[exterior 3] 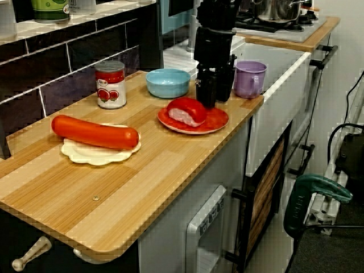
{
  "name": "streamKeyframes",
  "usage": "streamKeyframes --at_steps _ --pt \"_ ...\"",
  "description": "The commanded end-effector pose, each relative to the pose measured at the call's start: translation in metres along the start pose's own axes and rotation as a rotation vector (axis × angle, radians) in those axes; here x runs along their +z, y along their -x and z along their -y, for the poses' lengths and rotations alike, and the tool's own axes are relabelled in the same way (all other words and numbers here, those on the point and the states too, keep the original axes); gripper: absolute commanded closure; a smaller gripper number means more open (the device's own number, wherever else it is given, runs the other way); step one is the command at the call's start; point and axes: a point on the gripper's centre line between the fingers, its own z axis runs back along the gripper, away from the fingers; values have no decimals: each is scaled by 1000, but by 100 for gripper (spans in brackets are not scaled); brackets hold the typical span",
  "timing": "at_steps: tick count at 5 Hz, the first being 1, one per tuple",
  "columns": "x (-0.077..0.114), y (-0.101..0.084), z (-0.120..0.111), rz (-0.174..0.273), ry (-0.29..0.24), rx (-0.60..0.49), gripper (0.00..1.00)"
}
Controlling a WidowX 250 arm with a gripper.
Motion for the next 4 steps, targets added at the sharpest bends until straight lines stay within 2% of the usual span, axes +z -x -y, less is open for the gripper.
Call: streamKeyframes --at_steps 1,4 --pt "17 -8 -4 1 35 -7 100" --pt "11 -10 -8 9 34 17 100"
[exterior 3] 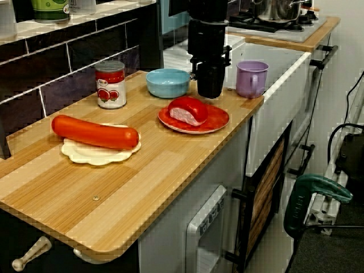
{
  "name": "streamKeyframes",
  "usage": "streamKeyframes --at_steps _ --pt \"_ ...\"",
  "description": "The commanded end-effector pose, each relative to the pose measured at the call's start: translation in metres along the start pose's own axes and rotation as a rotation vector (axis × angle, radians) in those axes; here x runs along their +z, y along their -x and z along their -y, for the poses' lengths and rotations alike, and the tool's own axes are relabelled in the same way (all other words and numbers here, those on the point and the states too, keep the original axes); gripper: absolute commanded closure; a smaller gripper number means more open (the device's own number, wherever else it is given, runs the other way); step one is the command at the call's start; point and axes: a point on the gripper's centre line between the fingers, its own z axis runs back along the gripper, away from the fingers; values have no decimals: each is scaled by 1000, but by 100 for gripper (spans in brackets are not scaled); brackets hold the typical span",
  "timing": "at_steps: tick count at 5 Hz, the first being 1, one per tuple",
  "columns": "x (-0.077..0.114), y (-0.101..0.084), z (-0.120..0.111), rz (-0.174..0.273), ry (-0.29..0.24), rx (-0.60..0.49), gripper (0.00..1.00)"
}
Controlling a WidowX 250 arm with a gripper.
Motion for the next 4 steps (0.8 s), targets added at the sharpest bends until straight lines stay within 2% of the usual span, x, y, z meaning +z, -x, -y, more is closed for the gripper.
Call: streamKeyframes --at_steps 1,4 --pt "2 -1 2 35 -1 6 100" --pt "0 2 6 43 6 24 100"
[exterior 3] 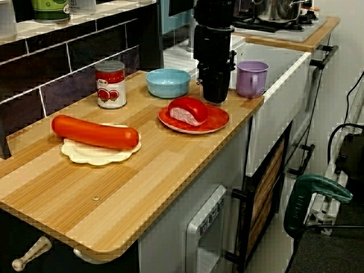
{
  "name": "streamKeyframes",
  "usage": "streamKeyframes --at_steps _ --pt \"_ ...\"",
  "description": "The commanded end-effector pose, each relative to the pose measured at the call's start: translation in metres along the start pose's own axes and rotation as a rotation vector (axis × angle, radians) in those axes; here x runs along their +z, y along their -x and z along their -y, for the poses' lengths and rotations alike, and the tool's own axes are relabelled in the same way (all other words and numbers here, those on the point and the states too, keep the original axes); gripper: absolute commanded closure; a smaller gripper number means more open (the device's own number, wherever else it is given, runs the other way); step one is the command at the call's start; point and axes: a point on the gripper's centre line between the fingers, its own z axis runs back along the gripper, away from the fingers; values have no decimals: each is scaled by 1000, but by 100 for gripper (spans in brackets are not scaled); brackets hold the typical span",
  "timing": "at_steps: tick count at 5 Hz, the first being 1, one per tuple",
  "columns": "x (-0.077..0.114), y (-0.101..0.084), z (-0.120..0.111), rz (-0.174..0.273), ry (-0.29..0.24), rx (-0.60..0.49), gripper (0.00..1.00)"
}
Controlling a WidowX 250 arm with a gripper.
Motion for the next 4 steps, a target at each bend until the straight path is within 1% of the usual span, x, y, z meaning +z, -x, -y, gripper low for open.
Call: streamKeyframes --at_steps 1,2,4 --pt "3 -5 -2 42 -5 16 100" --pt "1 -5 -5 45 -10 21 100" --pt "-4 -5 -20 49 -16 53 100"
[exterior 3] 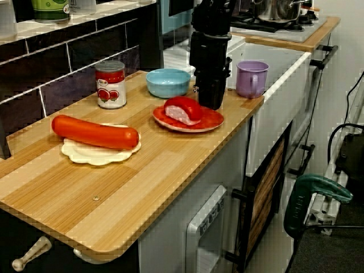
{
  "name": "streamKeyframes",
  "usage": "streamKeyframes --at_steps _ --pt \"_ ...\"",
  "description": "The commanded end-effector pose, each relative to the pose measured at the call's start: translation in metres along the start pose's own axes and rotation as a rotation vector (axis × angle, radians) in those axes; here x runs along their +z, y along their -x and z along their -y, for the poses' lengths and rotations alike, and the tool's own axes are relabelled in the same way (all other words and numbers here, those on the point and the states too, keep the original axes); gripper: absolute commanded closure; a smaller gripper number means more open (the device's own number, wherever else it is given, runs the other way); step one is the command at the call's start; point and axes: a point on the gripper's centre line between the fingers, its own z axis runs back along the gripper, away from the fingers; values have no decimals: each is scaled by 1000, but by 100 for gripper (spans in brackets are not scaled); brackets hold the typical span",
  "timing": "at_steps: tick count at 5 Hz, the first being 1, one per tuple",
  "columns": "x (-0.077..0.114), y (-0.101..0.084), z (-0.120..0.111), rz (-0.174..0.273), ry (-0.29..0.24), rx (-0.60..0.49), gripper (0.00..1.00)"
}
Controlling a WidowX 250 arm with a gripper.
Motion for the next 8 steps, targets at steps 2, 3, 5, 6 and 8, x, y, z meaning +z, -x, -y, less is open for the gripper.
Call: streamKeyframes --at_steps 2,3,5,6,8 --pt "8 -10 -24 10 -4 26 100" --pt "11 -11 -33 11 -7 25 100" --pt "13 -21 -56 1 -33 19 100" --pt "15 -21 -73 4 -49 17 100" --pt "18 -20 -92 -4 -50 30 100"
